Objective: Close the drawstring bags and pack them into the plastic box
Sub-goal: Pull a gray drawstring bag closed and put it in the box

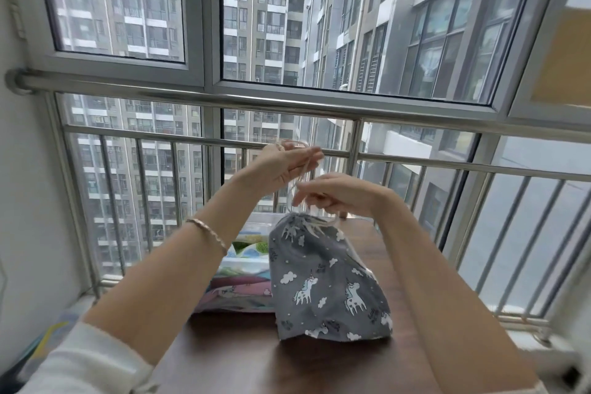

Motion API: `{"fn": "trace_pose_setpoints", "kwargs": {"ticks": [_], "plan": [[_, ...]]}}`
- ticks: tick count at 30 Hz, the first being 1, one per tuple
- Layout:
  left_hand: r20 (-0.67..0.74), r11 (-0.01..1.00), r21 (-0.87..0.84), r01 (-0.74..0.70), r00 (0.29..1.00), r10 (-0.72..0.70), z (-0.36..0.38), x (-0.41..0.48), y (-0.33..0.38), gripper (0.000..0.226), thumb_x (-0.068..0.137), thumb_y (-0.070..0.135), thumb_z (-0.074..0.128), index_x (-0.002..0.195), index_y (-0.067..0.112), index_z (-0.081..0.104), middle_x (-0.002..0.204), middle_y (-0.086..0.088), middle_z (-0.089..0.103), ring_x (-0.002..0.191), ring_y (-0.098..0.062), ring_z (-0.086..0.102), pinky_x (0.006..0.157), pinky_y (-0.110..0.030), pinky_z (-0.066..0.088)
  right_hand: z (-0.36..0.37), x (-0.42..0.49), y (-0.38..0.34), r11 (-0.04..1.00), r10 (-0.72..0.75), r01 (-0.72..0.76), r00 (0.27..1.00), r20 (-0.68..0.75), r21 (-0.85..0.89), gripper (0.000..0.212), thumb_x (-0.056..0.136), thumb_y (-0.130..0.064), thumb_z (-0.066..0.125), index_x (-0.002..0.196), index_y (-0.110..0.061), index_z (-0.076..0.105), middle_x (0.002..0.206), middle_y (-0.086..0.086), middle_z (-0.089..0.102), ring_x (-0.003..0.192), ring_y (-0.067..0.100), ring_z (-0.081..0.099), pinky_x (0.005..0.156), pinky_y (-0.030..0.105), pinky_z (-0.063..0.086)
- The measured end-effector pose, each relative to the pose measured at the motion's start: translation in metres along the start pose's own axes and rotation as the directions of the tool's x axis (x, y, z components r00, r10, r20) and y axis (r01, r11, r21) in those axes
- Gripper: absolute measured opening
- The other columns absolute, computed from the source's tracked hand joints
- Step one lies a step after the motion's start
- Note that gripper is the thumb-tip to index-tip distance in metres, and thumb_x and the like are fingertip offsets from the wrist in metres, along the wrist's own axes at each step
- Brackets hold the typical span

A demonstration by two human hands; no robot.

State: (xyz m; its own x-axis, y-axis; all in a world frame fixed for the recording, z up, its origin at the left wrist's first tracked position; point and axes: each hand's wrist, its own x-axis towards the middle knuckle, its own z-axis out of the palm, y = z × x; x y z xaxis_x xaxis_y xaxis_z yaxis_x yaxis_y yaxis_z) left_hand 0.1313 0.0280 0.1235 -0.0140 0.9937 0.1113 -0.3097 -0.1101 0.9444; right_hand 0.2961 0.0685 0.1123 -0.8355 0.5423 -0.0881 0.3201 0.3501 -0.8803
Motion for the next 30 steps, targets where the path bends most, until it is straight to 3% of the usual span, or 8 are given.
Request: {"fn": "trace_pose_setpoints", "kwargs": {"ticks": [3, 5, 11, 17, 20, 22, 25, 30], "plan": [[-0.021, 0.857, 0.421, 0.297, 0.948, -0.318, 0.006, 0.01, -0.009, 0.035, 0.099, 0.029, 0.045, 0.109, -0.003, 0.056, 0.089, -0.014, 0.065, 0.071, -0.019, 0.06, 0.064, -0.027, 0.048, 0.012, 0.007, 0.005, 0.992, -0.047, 0.05, 0.998, -0.035, 0.114, 0.019, 0.098, -0.022, 0.055, 0.094, -0.005, 0.062, 0.062, -0.006, 0.052, 0.047, 0.005, 0.035, 0.039, 0.012, 0.026], [-0.104, 0.849, 0.401, 0.343, 0.938, -0.33, 0.009, 0.012, -0.014, 0.033, 0.1, 0.026, 0.045, 0.103, -0.004, 0.059, 0.086, -0.012, 0.064, 0.069, -0.017, 0.061, 0.062, -0.024, 0.051, 0.015, 0.008, 0.01, 0.998, -0.014, 0.02, 0.996, -0.092, 0.066, 0.021, 0.095, -0.025, 0.06, 0.099, -0.004, 0.062, 0.063, -0.003, 0.051, 0.047, 0.006, 0.035, 0.04, 0.014, 0.024], [-0.094, 0.976, 0.032, 0.214, 0.973, -0.21, 0.017, 0.009, -0.011, 0.024, 0.1, 0.016, 0.046, 0.097, -0.001, 0.064, 0.082, -0.008, 0.073, 0.078, -0.019, 0.071, 0.081, -0.033, 0.058, 0.02, 0.004, 0.019, 0.98, -0.007, -0.059, 0.944, -0.329, -0.19, 0.04, 0.088, -0.051, 0.062, 0.101, -0.014, 0.065, 0.072, -0.001, 0.049, 0.054, 0.009, 0.038, 0.046, 0.018, 0.031], [-0.196, 0.914, 0.3, 0.272, 0.956, -0.22, 0.031, 0.008, -0.013, 0.027, 0.098, 0.021, 0.052, 0.099, 0.001, 0.07, 0.098, -0.011, 0.074, 0.079, -0.019, 0.071, 0.074, -0.028, 0.059, 0.031, 0.003, 0.023, 0.991, -0.077, 0.094, 0.983, -0.168, 0.098, 0.038, 0.091, -0.027, 0.066, 0.109, 0.007, 0.064, 0.062, -0.005, 0.044, 0.051, 0.007, 0.032, 0.044, 0.02, 0.024], [-0.272, 0.772, 0.569, 0.283, 0.951, -0.149, 0.025, 0.006, -0.018, 0.03, 0.094, 0.028, 0.058, 0.101, 0.001, 0.07, 0.091, -0.012, 0.072, 0.059, -0.016, 0.065, 0.051, -0.023, 0.054, 0.029, -0.001, 0.026, 0.943, -0.074, 0.105, 0.991, -0.109, 0.316, 0.015, 0.095, -0.015, 0.058, 0.096, -0.001, 0.062, 0.065, -0.003, 0.048, 0.048, 0.004, 0.033, 0.039, 0.016, 0.019], [-0.232, 0.767, 0.584, 0.266, 0.96, -0.156, 0.02, 0.001, -0.02, 0.04, 0.097, 0.034, 0.052, 0.107, -0.002, 0.063, 0.079, -0.01, 0.068, 0.051, -0.013, 0.062, 0.046, -0.021, 0.05, 0.025, -0.004, 0.03, 0.904, -0.061, 0.105, 0.991, -0.117, 0.413, 0.014, 0.097, -0.015, 0.054, 0.094, -0.002, 0.059, 0.066, -0.001, 0.049, 0.048, 0.005, 0.036, 0.038, 0.015, 0.021], [-0.044, 0.742, 0.654, 0.15, 0.986, -0.16, 0.008, -0.005, -0.026, 0.056, 0.098, 0.049, 0.035, 0.111, -0.001, 0.058, 0.079, -0.01, 0.067, 0.064, -0.019, 0.062, 0.055, -0.023, 0.052, 0.018, -0.009, 0.034, 0.885, -0.031, 0.101, 0.987, -0.16, 0.455, 0.021, 0.098, -0.019, 0.052, 0.092, -0.003, 0.064, 0.065, 0.0, 0.052, 0.047, 0.006, 0.036, 0.035, 0.013, 0.024], [0.052, 0.507, 0.862, 0.028, 0.989, -0.142, 0.0, -0.014, -0.03, 0.062, 0.082, 0.068, 0.042, 0.097, 0.016, 0.071, 0.068, 0.001, 0.048, 0.054, -0.009, 0.034, 0.047, -0.021, 0.029, 0.013, -0.016, 0.03, 0.926, 0.017, 0.091, 0.96, -0.281, 0.366, 0.027, 0.098, -0.02, 0.053, 0.098, 0.004, 0.064, 0.065, 0.003, 0.057, 0.045, 0.006, 0.04, 0.034, 0.013, 0.031]]}}
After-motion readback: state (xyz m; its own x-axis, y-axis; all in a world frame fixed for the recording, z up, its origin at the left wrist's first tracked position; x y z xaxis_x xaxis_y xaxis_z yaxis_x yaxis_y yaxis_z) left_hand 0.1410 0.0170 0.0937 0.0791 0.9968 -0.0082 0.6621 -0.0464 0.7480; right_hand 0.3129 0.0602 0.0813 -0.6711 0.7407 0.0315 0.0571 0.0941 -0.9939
